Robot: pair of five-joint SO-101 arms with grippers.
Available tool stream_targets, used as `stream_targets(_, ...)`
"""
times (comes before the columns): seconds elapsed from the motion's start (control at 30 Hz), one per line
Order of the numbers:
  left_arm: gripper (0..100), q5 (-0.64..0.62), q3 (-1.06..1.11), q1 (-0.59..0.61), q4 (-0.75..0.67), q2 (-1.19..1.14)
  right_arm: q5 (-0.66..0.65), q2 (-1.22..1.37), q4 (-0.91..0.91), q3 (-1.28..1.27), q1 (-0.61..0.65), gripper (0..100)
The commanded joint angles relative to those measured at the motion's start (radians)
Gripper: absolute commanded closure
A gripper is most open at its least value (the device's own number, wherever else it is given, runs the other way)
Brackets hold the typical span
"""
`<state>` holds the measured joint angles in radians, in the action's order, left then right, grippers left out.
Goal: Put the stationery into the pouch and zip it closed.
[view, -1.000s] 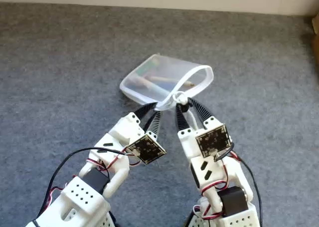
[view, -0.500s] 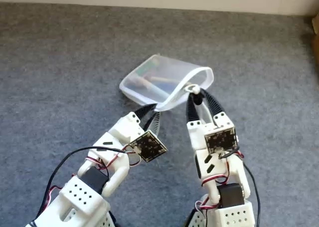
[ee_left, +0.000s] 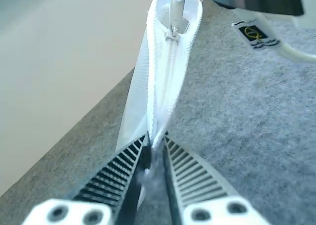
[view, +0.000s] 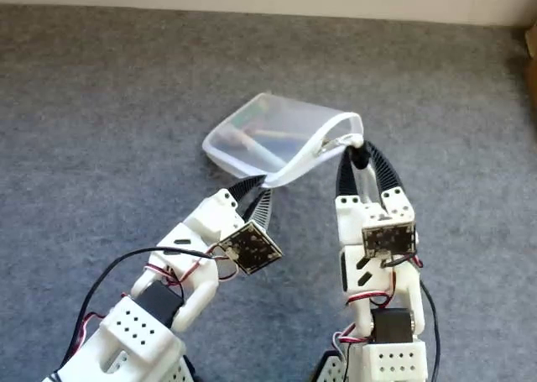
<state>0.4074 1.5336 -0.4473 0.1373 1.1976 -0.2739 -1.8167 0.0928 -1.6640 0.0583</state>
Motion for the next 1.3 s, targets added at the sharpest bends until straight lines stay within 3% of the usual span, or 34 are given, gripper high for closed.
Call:
stream_targets(0.0,99,-0.002,-0.021,0.030,0.018,0.002,-0.002,-0.022,-0.099,-0.018,-0.082,99.4)
stream_targets(0.23,99,-0.002,-0.027,0.065,0.018,0.002,-0.064,-0.022,-0.216,-0.082,-0.142,99.4)
stream_targets(0.67,99,-0.002,-0.018,0.087,0.061,0.085,-0.060,-0.022,-0.188,-0.084,-0.136,99.3)
stream_targets(0.8,99,-0.002,-0.019,0.084,0.160,0.182,-0.060,-0.022,0.028,-0.051,-0.053,97.6)
stream_targets(0.97,99,-0.002,0.024,0.081,0.176,0.283,-0.051,-0.022,0.364,0.102,0.064,84.5)
stream_targets(1.13,99,-0.002,0.035,0.082,0.180,0.315,0.112,-0.022,0.616,0.263,0.097,83.6)
stream_targets(1.27,99,-0.002,0.035,0.084,0.180,0.315,0.163,-0.022,0.756,0.361,0.097,83.6)
